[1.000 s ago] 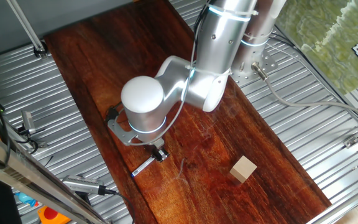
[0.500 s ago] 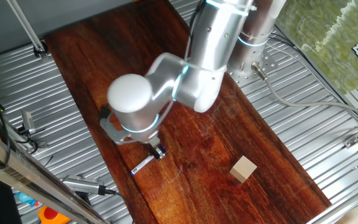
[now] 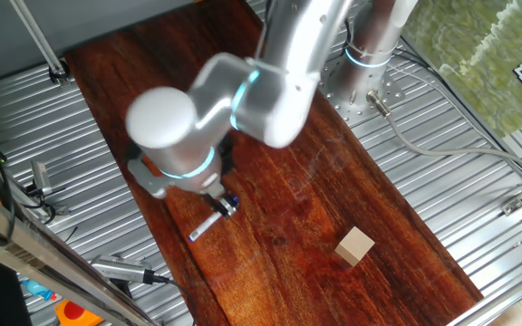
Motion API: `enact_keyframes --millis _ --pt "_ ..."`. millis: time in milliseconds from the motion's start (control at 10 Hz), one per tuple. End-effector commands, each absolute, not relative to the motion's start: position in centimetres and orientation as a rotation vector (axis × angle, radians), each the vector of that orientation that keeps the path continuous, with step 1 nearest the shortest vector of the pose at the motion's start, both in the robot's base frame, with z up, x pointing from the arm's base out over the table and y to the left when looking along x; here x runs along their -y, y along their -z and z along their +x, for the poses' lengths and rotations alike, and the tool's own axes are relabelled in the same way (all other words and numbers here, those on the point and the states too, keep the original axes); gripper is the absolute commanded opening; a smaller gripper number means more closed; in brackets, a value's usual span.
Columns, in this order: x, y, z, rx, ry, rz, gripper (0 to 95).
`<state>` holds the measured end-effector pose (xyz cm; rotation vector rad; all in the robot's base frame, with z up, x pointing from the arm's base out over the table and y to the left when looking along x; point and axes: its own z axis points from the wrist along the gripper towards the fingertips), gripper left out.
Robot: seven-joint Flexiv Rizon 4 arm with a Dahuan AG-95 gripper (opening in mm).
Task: Put the pen into the pen holder
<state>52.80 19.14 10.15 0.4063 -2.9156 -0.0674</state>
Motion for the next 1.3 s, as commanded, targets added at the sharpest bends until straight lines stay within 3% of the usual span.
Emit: enact_keyframes --millis 100,1300 --pt "-16.7 -11.4 51.4 2.869 0.075 0.447 0.0" --pt "-10.1 -13.6 41.1 2.714 0.083 0.483 0.0"
